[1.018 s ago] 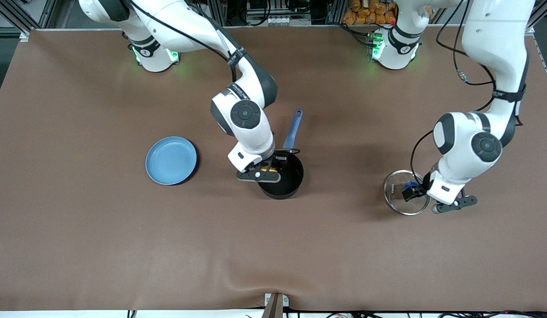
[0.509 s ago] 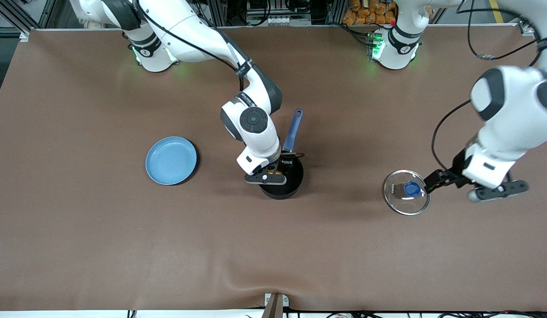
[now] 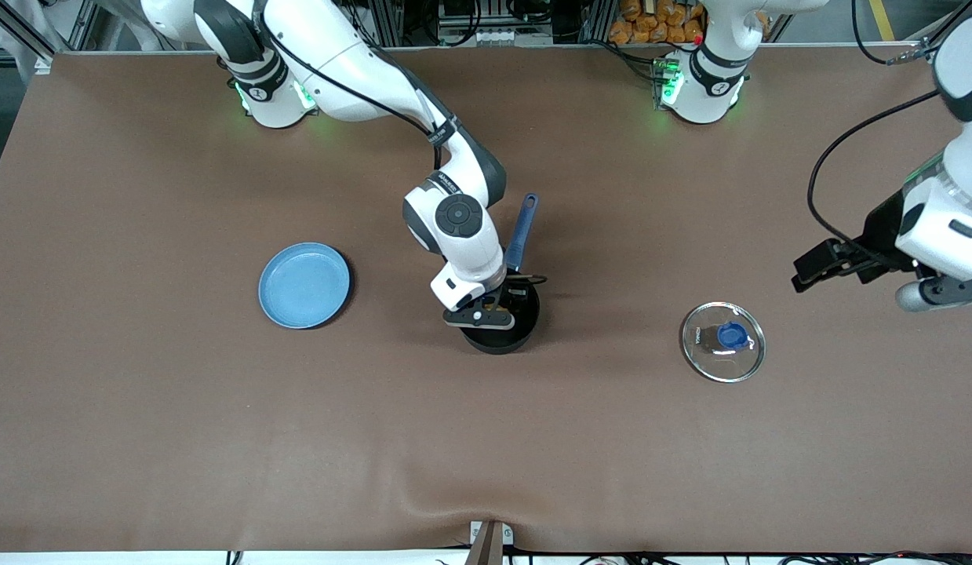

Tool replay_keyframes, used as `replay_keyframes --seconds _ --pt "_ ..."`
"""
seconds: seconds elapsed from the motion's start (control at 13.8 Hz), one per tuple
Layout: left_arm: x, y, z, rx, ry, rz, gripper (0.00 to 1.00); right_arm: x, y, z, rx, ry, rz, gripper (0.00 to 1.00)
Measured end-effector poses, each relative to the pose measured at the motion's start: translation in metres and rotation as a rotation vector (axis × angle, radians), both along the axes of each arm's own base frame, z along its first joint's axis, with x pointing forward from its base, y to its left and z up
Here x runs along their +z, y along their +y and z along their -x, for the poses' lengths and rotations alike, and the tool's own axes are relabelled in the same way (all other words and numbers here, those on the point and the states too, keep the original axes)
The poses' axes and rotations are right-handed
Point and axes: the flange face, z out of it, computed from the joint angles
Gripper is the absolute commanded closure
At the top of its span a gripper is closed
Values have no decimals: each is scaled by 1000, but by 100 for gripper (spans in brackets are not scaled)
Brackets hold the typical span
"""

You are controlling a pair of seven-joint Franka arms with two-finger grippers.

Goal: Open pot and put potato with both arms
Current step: 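Release the lid and raise the left gripper while the right gripper lowers the potato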

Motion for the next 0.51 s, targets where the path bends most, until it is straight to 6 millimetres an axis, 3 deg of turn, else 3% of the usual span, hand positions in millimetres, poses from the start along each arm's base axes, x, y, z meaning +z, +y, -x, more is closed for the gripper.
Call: replay_keyframes --seconds 0.07,0.15,0.51 --pt "7 1 6 -1 10 -1 0 0 0 0 -1 0 -1 30" --pt "12 1 12 -3 28 -3 0 0 0 0 -2 -1 -1 26" --pt "34 7 36 -2 63 -7 0 11 0 -6 -8 -18 -11 25"
